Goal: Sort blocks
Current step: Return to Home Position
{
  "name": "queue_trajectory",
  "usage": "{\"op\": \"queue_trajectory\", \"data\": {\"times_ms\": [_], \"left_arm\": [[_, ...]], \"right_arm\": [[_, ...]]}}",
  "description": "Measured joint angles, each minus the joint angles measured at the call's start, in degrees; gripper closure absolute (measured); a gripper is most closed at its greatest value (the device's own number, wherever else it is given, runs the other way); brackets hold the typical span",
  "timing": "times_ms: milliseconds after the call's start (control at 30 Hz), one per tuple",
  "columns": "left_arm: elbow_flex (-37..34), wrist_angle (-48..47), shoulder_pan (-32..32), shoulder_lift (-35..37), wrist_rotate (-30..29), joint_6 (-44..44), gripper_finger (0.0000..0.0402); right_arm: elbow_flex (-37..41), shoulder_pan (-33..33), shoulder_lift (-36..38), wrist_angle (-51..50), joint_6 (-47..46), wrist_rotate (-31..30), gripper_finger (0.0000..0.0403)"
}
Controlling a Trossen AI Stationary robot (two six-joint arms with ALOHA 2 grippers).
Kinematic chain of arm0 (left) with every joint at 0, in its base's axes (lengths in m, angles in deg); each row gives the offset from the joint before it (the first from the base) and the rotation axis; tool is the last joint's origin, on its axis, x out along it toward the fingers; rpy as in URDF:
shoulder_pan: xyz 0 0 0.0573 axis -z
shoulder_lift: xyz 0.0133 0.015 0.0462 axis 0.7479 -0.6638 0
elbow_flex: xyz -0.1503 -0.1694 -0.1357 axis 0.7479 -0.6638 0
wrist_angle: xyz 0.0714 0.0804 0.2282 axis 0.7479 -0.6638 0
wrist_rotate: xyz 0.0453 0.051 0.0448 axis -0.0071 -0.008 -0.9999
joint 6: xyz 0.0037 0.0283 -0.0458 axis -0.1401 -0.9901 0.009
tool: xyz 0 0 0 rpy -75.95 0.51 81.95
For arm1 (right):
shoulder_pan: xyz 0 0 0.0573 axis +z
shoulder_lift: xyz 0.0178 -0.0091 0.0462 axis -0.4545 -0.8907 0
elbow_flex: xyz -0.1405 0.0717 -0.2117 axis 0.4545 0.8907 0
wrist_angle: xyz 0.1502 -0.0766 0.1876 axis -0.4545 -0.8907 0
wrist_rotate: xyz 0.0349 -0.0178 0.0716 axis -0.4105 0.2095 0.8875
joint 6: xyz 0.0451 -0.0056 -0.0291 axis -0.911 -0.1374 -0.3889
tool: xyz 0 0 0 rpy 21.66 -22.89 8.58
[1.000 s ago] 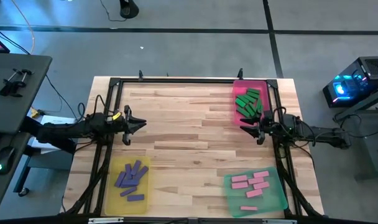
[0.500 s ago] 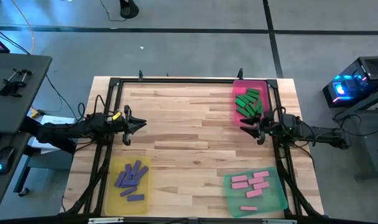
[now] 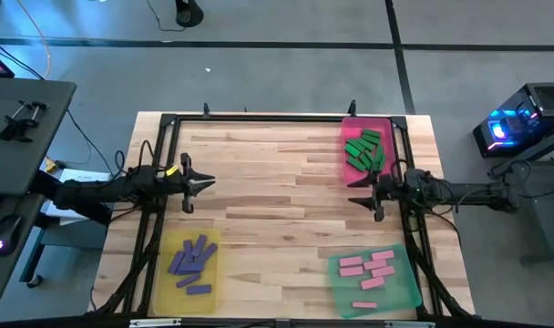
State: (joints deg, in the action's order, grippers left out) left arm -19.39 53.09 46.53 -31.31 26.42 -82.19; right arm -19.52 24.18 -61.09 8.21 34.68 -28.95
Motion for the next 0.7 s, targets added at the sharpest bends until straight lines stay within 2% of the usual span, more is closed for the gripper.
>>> {"op": "queue_trajectory", "data": {"times_ms": [100, 267, 700], "left_arm": [[0.00, 0.01, -0.01, 0.00, 0.00, -3.39, 0.0358], [0.00, 0.01, -0.01, 0.02, 0.00, -3.71, 0.0358], [0.00, 0.01, -0.01, 0.02, 0.03, -3.66, 0.0358]], "right_arm": [[0.00, 0.00, -0.20, 0.00, -2.53, -0.01, 0.0204], [0.00, 0.00, -0.20, -0.02, -5.08, 0.00, 0.0204], [0.01, 0.00, -0.18, -0.02, -4.99, -0.02, 0.0204]]}}
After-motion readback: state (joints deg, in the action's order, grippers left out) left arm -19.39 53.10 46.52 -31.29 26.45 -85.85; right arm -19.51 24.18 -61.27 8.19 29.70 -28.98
